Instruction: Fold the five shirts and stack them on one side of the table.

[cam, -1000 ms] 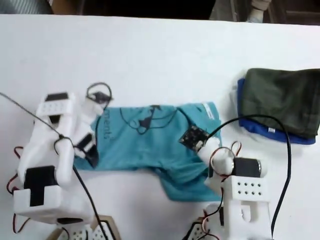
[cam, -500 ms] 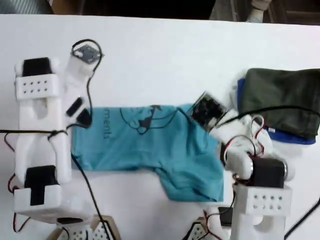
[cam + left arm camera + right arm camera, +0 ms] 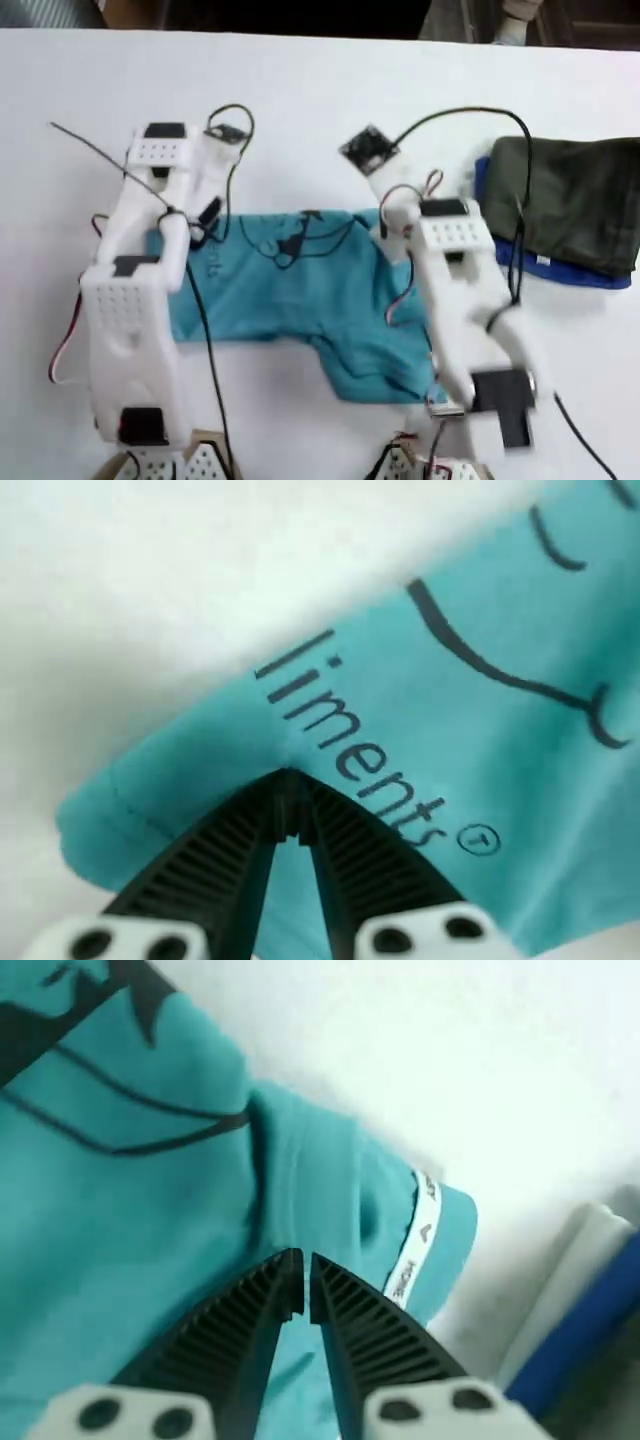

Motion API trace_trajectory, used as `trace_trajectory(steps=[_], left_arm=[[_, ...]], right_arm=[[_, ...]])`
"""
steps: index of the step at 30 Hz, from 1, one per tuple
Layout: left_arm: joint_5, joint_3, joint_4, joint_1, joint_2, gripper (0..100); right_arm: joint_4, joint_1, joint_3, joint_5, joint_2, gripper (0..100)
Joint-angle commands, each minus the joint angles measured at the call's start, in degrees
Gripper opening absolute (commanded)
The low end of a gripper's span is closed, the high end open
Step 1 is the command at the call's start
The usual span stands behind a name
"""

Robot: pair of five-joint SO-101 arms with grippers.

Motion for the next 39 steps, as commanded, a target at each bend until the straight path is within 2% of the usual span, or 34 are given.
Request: trace_trajectory(steps=[1,7,14,18,22,26,32,36,39], left_arm=[[0.35,-10.15,4.31,-4.57,5.1,3],[0.35,-26.51,9.23,-8.62,15.91,3],[0.0,-42.51,9.67,-5.8,23.74,3],[0.0,-45.23,9.76,-3.16,23.74,3],[0.09,-44.97,10.29,-3.87,19.69,3],[-0.79,-35.82,10.29,-4.48,9.14,3],[-4.66,-4.62,9.05,-5.1,-9.41,3],[-5.98,13.85,-3.16,-11.16,-17.05,3],[-8.26,22.46,-11.87,-14.42,-17.67,3]], right_arm=[[-1.27,2.42,-8.26,-1.93,9.1,2.2],[-1.01,5.67,-16.18,-2.2,20.18,2.2],[-1.01,5.23,-21.8,-2.2,23.96,2.2],[1.1,5.58,-26.46,-2.2,23.87,2.2],[11.21,5.05,-32.79,-2.29,22.02,2.2],[17.01,4.44,-33.67,-2.29,16.48,2.2],[20.35,0.84,-26.11,-1.85,2.59,2.2],[20.09,-3.47,-14.86,-1.76,-11.03,2.2],[20.26,-5.58,-7.56,-1.76,-20.53,2.2]])
